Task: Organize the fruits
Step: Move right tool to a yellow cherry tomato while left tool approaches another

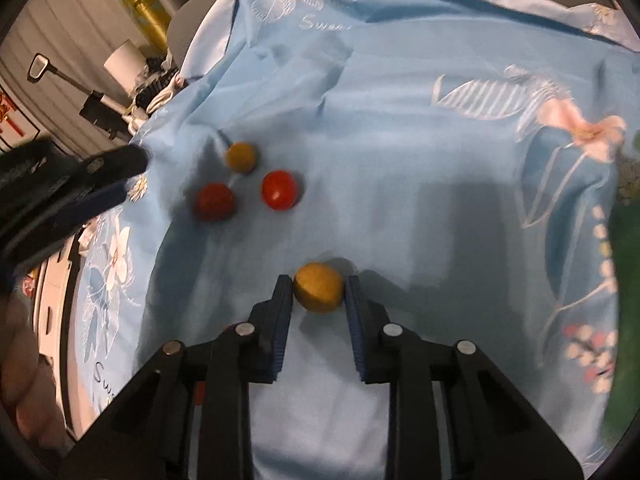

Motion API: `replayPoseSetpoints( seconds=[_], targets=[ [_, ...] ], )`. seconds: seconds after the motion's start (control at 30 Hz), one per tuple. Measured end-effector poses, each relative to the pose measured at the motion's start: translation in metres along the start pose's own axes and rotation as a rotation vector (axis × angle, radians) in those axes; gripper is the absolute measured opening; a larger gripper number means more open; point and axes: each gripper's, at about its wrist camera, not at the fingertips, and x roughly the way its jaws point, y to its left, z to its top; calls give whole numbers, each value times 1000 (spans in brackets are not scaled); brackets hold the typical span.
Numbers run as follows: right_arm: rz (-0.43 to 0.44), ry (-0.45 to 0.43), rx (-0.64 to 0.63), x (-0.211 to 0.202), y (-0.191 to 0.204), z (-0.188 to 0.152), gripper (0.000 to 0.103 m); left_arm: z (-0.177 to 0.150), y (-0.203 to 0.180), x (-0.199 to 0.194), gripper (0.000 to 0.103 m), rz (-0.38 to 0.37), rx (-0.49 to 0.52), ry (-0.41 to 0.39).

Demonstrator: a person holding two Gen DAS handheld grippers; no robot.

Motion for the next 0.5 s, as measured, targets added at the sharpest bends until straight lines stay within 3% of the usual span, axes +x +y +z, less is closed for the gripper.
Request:
replayPoseSetpoints(
  seconds=[0.13,0.27,0.33,0.5],
  targets=[
    [-4,-25,59,-10,-20,7,27,15,-10,34,37,36,21,42],
    [-5,-58,102,-21,-32,10,27,15,-13,63,31,120,44,87],
    [-1,-68,102,-25,-30,10,27,16,-18,62,31,147,80,61],
    [1,-79,115,-30,-30,7,27,17,-14,75,31,86,31,122]
  ],
)
